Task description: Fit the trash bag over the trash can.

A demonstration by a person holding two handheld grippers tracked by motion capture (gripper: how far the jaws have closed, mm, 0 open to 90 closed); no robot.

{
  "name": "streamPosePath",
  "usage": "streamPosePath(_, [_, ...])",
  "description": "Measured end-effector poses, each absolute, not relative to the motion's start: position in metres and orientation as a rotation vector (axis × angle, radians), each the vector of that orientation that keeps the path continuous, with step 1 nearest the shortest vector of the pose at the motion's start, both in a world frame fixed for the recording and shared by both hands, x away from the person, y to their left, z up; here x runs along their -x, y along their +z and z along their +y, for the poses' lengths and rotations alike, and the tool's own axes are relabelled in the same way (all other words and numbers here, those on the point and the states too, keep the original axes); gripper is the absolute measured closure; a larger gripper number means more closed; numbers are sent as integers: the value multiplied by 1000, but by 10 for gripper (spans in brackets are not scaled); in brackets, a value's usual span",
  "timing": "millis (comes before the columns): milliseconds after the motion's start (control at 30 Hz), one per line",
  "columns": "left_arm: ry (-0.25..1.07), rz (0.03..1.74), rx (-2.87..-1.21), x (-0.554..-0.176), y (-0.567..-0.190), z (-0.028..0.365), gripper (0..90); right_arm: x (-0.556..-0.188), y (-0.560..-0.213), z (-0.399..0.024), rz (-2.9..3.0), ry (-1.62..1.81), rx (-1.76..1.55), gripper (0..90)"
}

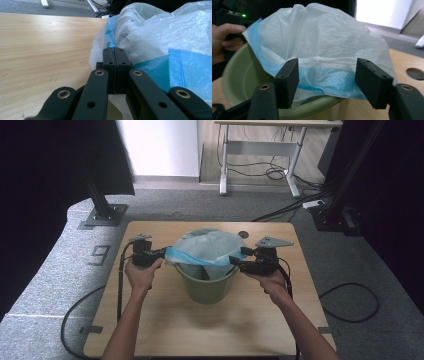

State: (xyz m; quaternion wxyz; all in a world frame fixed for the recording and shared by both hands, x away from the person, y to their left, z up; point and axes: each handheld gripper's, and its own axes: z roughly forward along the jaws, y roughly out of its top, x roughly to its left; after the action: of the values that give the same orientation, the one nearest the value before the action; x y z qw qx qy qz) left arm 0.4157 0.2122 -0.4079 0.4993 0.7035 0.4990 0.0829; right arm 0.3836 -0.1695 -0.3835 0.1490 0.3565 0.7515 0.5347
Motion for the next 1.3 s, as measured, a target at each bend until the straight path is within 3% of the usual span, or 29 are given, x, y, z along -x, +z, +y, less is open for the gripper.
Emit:
streamPosePath(233, [210,1210,-1706,-416,-408,212,886,-376,-386,-167,2115,1352,-961,599])
streamPosePath(467, [226,1206,-1712,-414,-404,213,885,-374,-385,-175,2087,1394,-953,870])
streamPosePath(833, [218,1188,-1703,-408,-401,217,884,-351,-379,-183,2107,1548,-908,889])
streamPosePath(1300, [249,1129,-1741,-386,-392,222,887,-302,-404,-188,2162,1707,-823,889])
